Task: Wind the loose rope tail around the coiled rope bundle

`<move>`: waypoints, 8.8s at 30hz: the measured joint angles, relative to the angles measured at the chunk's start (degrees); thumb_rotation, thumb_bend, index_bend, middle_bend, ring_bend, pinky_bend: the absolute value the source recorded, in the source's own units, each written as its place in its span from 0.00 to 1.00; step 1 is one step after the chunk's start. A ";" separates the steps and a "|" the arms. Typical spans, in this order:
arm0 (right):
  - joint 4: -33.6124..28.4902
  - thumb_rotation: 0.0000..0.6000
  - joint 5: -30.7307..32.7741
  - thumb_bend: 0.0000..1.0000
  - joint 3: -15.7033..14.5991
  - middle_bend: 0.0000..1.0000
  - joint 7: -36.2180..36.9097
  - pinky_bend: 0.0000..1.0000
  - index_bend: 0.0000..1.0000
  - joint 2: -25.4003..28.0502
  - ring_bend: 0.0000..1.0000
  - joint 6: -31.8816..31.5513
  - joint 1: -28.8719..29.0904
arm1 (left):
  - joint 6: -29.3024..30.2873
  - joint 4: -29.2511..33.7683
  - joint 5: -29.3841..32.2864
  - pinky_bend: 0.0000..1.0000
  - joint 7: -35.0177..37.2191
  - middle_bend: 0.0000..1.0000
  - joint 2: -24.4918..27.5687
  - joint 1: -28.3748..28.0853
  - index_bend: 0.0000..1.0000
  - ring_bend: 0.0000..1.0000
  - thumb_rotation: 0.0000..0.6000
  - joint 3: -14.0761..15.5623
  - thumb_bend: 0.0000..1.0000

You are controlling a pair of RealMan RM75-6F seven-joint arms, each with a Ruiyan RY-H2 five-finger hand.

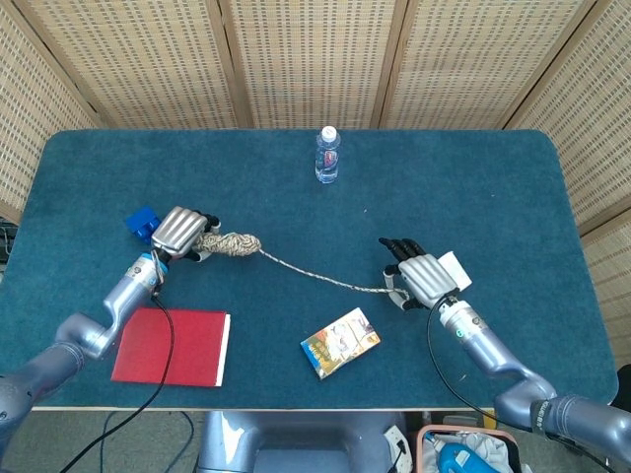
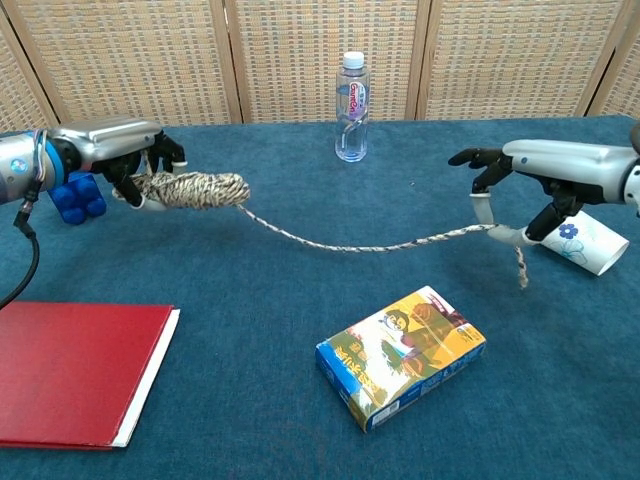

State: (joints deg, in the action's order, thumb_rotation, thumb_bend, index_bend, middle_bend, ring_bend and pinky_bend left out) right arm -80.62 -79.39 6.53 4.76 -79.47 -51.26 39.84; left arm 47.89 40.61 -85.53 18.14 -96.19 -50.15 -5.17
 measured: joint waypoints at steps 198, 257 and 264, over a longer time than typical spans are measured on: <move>-9.39 1.00 43.44 0.49 15.69 0.00 -7.61 0.00 0.72 11.34 0.00 13.17 17.69 | 3.53 4.22 -2.94 0.62 -9.27 0.60 -8.64 -17.10 0.76 0.53 1.00 1.19 0.54; -8.47 1.00 30.77 0.48 13.80 0.00 16.39 0.00 0.72 10.30 0.00 25.98 7.96 | 4.51 16.27 24.85 0.62 -18.21 0.59 -10.79 -15.80 0.76 0.53 1.00 -19.52 0.58; -8.74 1.00 29.20 0.48 13.94 0.00 17.65 0.00 0.72 10.29 0.00 26.29 7.51 | 5.59 17.58 27.70 0.62 -21.69 0.59 -11.63 -15.95 0.76 0.53 1.00 -21.14 0.59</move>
State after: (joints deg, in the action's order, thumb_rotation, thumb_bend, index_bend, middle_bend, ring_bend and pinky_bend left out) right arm -89.36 -50.19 20.47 22.41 -69.17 -24.97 47.35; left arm 53.48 58.19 -57.84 -3.55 -107.82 -66.10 -26.31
